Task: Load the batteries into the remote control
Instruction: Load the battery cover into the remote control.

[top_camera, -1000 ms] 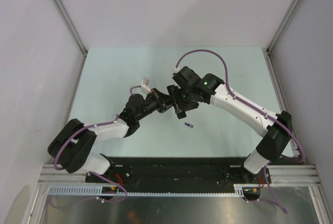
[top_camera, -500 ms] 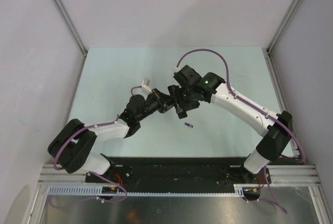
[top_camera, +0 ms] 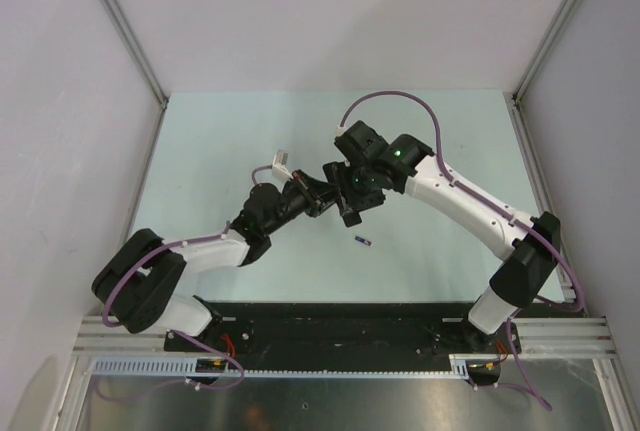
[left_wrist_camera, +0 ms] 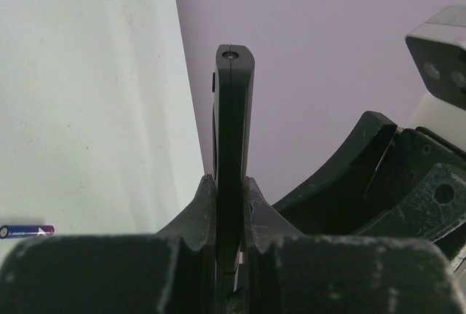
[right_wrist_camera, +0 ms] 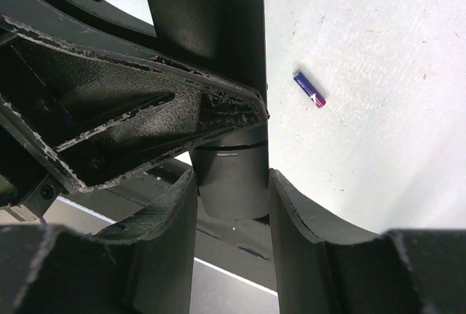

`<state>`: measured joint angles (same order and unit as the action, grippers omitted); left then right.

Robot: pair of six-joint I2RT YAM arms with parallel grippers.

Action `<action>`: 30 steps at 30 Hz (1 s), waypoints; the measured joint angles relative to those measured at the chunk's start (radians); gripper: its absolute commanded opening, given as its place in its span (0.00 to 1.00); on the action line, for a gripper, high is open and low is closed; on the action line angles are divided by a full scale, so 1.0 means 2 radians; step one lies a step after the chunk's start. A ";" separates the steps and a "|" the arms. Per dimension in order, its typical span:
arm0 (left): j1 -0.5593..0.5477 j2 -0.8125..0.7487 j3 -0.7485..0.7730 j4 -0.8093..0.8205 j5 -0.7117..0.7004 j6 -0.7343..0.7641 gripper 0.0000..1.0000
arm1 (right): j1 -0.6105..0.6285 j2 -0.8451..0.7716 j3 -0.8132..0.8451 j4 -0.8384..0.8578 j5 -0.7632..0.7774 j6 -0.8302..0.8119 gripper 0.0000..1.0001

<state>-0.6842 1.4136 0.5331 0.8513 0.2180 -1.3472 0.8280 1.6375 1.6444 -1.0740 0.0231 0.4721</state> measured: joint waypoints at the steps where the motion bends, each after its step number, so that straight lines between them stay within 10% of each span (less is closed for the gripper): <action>1: 0.000 0.000 0.000 0.000 -0.001 0.000 0.00 | -0.001 0.001 0.001 0.000 -0.001 -0.001 0.00; 24: -0.017 0.000 0.000 0.002 -0.019 -0.003 0.00 | -0.008 0.006 0.012 -0.022 -0.010 -0.003 0.01; 30: -0.017 0.000 0.000 0.001 -0.020 -0.003 0.00 | -0.009 0.006 0.012 -0.022 -0.011 -0.003 0.26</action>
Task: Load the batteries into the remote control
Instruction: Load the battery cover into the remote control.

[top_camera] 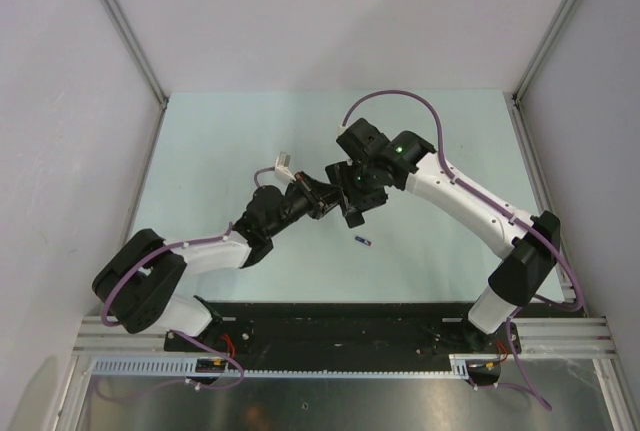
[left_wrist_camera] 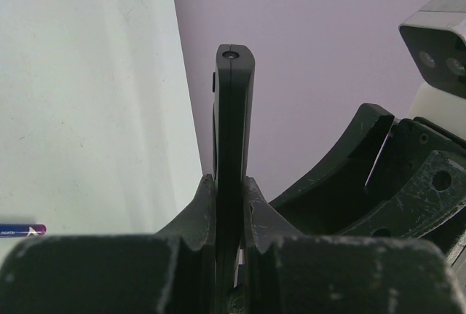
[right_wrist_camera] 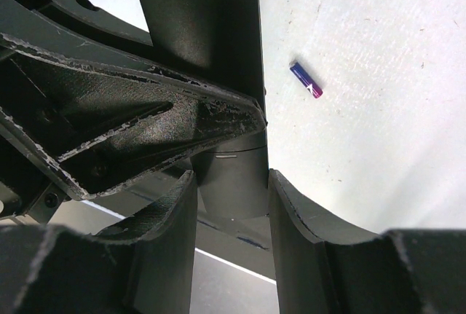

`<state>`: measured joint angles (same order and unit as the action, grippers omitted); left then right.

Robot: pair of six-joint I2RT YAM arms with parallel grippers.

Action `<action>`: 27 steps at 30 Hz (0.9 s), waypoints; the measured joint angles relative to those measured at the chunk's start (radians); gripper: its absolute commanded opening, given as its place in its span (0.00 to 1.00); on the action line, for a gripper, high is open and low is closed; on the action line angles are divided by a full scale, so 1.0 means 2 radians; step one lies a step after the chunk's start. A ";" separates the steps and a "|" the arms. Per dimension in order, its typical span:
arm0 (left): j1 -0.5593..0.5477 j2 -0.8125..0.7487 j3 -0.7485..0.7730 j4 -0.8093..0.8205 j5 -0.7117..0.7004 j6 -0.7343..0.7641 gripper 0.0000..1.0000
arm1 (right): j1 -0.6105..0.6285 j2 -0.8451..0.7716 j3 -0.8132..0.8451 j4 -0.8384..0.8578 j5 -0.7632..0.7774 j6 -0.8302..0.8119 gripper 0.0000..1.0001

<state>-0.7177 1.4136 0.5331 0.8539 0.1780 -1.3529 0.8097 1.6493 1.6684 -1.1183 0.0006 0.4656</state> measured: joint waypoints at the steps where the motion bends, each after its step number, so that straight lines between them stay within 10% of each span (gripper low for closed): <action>1: 0.000 0.000 0.000 0.000 0.000 0.000 0.00 | 0.000 0.000 0.000 0.000 0.000 0.000 0.29; 27: 0.032 -0.002 0.006 0.027 0.043 0.004 0.00 | 0.008 -0.029 0.000 0.034 0.054 0.009 0.78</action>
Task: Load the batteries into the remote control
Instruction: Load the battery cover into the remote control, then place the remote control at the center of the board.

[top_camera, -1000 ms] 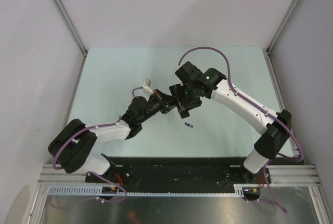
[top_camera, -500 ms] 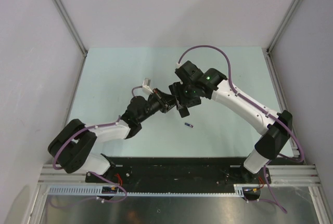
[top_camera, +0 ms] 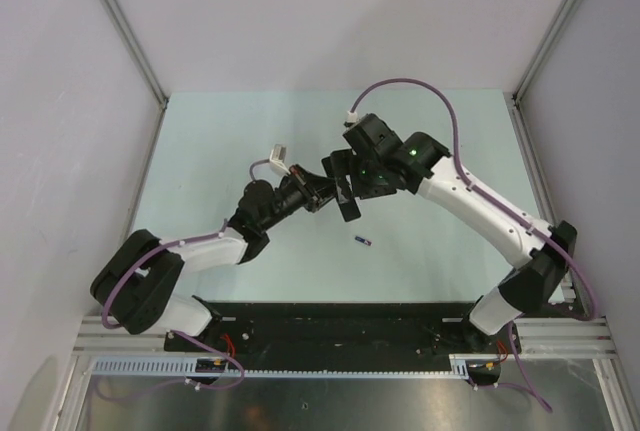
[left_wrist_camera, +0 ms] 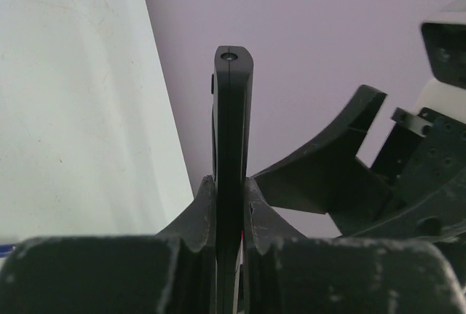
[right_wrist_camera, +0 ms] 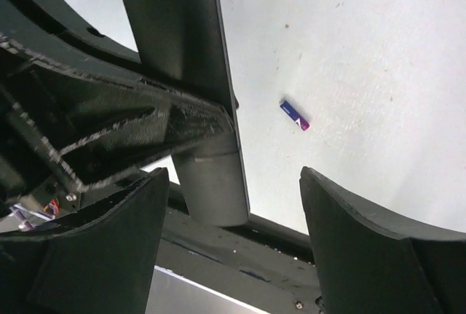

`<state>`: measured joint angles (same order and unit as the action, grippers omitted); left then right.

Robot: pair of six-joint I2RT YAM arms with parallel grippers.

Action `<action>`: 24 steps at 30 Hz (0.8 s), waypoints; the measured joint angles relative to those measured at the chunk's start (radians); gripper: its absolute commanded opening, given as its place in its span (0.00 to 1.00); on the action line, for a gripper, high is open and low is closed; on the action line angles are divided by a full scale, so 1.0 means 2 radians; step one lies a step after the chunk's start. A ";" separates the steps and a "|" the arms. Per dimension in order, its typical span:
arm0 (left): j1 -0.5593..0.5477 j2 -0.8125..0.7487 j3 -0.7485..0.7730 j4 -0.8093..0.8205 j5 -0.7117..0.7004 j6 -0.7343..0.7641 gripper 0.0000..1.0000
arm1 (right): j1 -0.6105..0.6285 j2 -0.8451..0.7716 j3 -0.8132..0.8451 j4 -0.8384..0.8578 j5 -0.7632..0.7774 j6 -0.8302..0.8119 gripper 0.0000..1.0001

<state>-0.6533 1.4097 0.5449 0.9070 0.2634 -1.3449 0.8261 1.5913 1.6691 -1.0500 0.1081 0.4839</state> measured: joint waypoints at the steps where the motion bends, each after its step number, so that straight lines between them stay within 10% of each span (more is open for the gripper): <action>1: 0.003 -0.001 0.000 0.000 0.004 0.000 0.00 | 0.001 -0.007 0.001 0.002 0.003 0.003 0.80; 13: 0.039 -0.012 0.040 -0.095 0.011 0.072 0.00 | -0.007 -0.204 -0.072 0.065 0.062 0.031 0.86; 24: 0.023 -0.025 0.279 -0.540 -0.230 0.330 0.00 | -0.018 -0.234 -0.200 0.084 0.139 0.040 0.85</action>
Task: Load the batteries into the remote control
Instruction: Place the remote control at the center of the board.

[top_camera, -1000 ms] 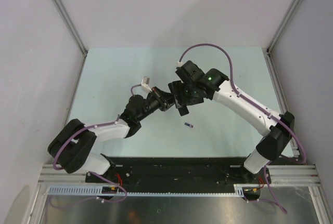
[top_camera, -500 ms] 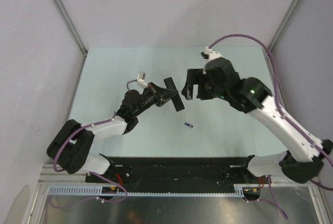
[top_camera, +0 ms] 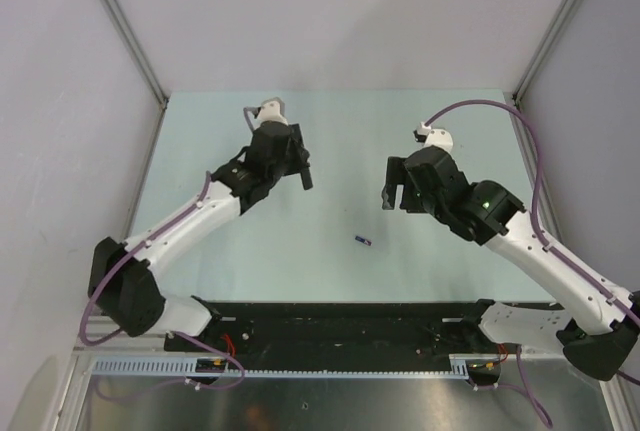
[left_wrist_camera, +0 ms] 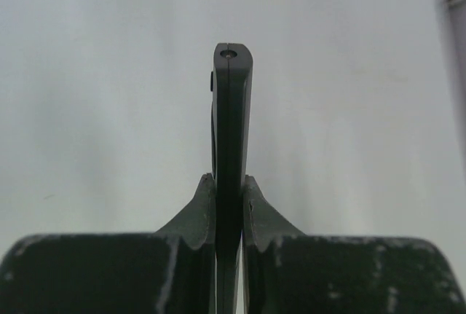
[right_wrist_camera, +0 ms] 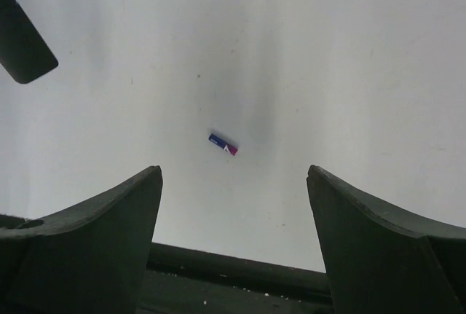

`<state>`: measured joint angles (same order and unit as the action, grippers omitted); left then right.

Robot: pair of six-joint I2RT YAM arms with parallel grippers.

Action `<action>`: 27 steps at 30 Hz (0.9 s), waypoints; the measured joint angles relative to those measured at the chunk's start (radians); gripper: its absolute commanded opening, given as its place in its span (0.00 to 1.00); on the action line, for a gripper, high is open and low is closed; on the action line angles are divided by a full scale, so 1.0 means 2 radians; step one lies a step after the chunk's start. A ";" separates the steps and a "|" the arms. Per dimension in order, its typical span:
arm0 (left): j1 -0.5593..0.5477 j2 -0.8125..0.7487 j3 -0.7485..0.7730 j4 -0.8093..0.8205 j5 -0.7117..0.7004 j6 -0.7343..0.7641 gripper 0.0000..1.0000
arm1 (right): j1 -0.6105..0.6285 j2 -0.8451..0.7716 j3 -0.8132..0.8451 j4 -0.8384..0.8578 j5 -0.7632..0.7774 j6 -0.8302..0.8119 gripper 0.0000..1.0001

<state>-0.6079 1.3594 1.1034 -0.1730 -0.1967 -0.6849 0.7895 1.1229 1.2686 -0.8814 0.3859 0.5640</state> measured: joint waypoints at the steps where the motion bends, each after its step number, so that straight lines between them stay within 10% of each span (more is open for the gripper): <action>1: -0.005 0.011 0.017 -0.030 -0.029 0.015 0.00 | 0.000 -0.003 -0.002 0.003 0.005 0.000 0.85; 11: -0.022 0.216 0.121 -0.288 -0.240 0.067 0.00 | 0.003 -0.037 -0.009 0.006 0.044 -0.006 0.85; 27: -0.029 0.366 0.225 -0.396 -0.280 0.017 0.00 | -0.001 -0.105 -0.017 0.006 0.044 -0.021 0.86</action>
<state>-0.6651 2.0918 1.5543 -0.9646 -0.7563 -0.6510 0.7876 0.9119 1.2346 -0.8700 0.4732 0.5220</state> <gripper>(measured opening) 0.119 0.852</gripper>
